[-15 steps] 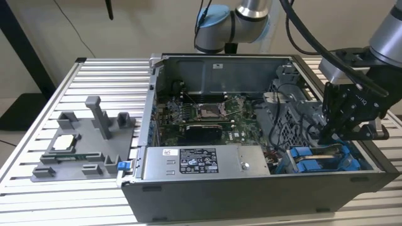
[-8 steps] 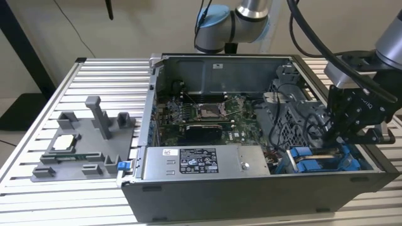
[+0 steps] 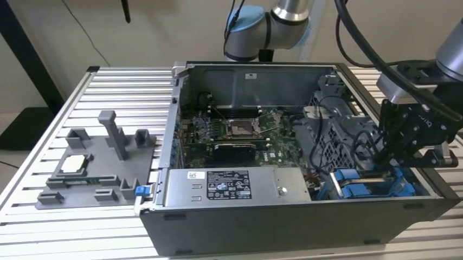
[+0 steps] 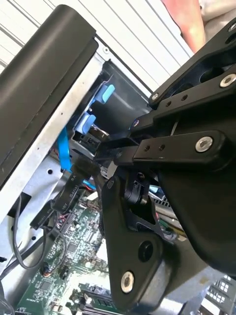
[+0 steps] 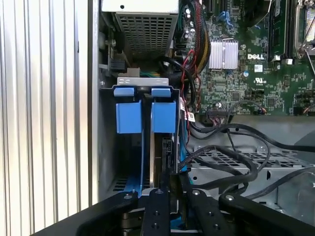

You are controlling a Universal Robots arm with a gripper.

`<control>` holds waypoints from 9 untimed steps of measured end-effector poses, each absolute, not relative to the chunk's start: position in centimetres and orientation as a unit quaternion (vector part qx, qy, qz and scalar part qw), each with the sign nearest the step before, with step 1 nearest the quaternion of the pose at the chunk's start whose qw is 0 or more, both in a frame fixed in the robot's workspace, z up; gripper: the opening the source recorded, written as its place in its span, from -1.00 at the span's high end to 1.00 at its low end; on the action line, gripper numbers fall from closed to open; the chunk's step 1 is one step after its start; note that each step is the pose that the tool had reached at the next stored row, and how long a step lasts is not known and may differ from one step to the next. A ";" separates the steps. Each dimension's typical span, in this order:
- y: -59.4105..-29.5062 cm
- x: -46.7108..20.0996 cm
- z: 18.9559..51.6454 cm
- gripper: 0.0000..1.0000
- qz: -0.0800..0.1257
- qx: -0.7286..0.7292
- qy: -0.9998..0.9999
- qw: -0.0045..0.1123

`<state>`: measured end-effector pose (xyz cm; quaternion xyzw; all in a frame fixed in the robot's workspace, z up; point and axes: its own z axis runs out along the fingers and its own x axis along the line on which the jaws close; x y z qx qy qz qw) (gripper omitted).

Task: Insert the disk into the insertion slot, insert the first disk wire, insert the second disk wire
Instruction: 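Insert the first disk wire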

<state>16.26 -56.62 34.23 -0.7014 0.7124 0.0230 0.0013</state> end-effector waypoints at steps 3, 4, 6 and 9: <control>-56.8 16.4 34.2 1.00 0.023 -0.701 0.713 0.001; -56.8 16.4 34.2 1.00 0.023 -0.701 0.713 0.001; -56.9 16.4 34.1 1.00 0.023 -0.700 0.714 0.001; -56.9 16.4 33.9 1.00 0.023 -0.700 0.714 0.003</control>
